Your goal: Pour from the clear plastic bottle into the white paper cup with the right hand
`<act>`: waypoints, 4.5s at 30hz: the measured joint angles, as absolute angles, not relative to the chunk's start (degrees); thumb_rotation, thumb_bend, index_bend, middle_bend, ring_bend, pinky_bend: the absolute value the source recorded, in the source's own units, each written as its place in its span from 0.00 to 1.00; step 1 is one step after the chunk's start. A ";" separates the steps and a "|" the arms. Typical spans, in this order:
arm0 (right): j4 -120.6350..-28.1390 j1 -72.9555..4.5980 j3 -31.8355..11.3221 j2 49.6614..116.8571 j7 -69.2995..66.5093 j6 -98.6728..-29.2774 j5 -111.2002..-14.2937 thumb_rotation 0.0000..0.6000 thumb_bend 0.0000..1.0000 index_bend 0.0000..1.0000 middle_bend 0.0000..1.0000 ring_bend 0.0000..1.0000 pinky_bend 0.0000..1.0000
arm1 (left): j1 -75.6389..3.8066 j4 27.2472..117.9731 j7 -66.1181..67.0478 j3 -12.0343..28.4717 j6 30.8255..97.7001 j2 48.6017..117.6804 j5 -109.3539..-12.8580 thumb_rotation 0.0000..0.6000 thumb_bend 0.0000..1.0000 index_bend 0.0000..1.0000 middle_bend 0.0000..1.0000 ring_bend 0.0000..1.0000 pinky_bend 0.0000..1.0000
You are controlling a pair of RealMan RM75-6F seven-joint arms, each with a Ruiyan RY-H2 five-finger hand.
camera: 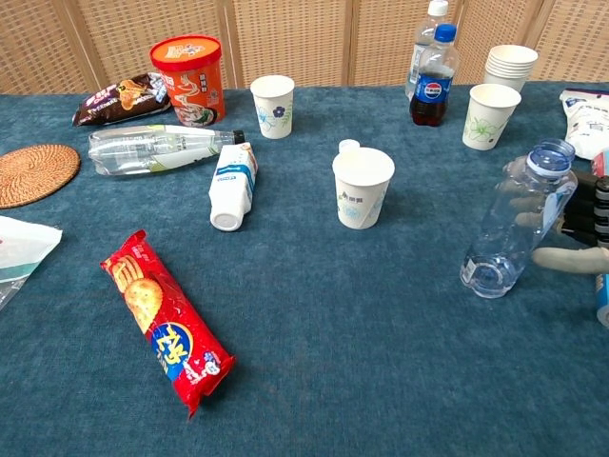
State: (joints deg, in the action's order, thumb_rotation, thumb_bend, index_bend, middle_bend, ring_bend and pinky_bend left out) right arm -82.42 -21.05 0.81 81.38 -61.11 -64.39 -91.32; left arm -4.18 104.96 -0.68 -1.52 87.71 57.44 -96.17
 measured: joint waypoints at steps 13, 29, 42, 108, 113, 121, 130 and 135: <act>-79.42 -22.41 -0.09 84.60 -63.55 -63.07 -88.82 1.00 0.24 0.28 0.36 0.19 0.33 | -4.16 104.56 -0.87 -1.35 87.90 57.73 -95.79 0.63 0.38 0.09 0.03 0.00 0.00; -79.53 -23.12 -0.77 86.51 -62.32 -62.21 -87.04 1.00 0.26 0.49 0.57 0.39 0.53 | -4.35 103.77 -1.16 -0.90 87.75 58.11 -94.85 0.63 0.38 0.09 0.03 0.00 0.00; -81.07 -23.31 -1.45 85.22 -58.80 -62.40 -86.29 1.00 0.26 0.53 0.62 0.45 0.57 | -4.54 103.97 -0.50 -0.58 88.11 58.13 -95.21 0.63 0.38 0.09 0.03 0.00 0.00; -93.22 -49.87 -15.34 81.34 24.08 -59.82 -41.36 1.00 0.26 0.52 0.61 0.48 0.57 | -3.06 98.62 -12.01 -3.38 94.07 58.07 -101.70 0.63 0.38 0.09 0.04 0.00 0.00; -91.96 -50.67 -14.39 82.96 28.57 -62.36 -41.77 1.00 0.26 0.52 0.61 0.48 0.57 | -3.18 98.15 -12.69 -3.42 94.07 58.05 -101.90 0.63 0.37 0.09 0.04 0.00 0.00; -91.34 -50.97 -13.22 85.68 33.92 -66.41 -42.98 1.00 0.26 0.52 0.61 0.48 0.57 | -3.28 96.83 -14.40 -3.69 94.34 58.03 -102.36 0.63 0.37 0.09 0.04 0.00 0.00; -90.63 -51.26 -12.28 88.77 40.40 -69.65 -43.60 1.00 0.25 0.52 0.61 0.48 0.57 | -2.92 94.50 -16.91 -4.22 95.24 58.54 -102.84 0.63 0.37 0.09 0.04 0.00 0.00; -89.27 -51.56 -11.65 91.34 44.88 -72.13 -44.65 1.00 0.24 0.52 0.61 0.48 0.57 | -2.57 93.11 -18.19 -4.51 95.95 58.52 -102.92 0.63 0.38 0.09 0.04 0.00 0.00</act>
State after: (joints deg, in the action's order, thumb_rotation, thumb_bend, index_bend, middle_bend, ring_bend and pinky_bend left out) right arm -89.27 -51.56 -11.65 91.34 44.88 -72.13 -44.65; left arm -2.57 93.11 -18.19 -4.51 95.95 58.52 -102.92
